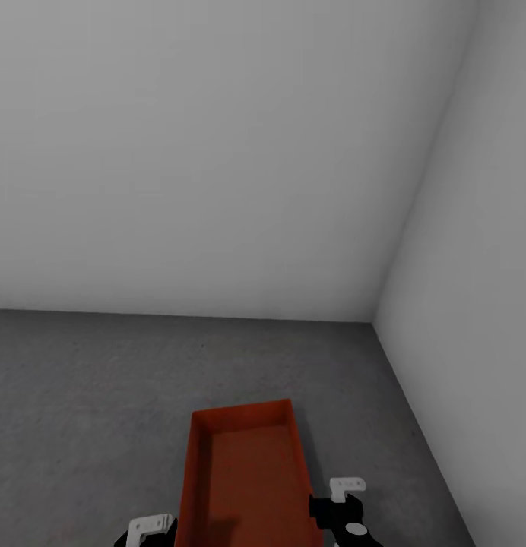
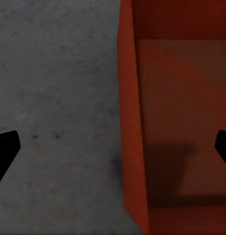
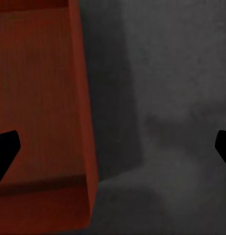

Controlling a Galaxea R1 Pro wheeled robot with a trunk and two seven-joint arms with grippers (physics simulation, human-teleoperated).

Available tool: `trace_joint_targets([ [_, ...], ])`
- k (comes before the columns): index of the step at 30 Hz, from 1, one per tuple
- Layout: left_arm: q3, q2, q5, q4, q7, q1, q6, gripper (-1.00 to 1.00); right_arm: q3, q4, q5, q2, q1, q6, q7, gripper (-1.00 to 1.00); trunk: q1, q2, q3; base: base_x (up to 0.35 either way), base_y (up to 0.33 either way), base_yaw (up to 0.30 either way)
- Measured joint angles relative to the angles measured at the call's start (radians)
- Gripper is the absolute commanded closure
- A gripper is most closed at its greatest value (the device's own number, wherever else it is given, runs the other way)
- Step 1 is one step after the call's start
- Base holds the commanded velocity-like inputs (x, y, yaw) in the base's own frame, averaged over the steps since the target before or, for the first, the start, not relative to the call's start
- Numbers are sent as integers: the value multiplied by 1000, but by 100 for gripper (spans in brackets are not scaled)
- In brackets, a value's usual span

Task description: Move the two storage containers from the living room to the garage. In the garage, place one container on the floor and stack the other container on top of it (either order is fine).

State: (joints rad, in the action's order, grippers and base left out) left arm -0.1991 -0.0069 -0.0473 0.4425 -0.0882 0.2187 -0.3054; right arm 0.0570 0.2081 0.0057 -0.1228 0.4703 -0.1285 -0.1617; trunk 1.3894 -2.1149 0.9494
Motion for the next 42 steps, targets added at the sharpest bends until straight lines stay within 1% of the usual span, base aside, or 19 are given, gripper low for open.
trace_joint_targets([
  [42,0,0,0,0,0,0,0,-100,0,0,0,0,0,-2,0,-100,-161,294,-132,0,0,0],
])
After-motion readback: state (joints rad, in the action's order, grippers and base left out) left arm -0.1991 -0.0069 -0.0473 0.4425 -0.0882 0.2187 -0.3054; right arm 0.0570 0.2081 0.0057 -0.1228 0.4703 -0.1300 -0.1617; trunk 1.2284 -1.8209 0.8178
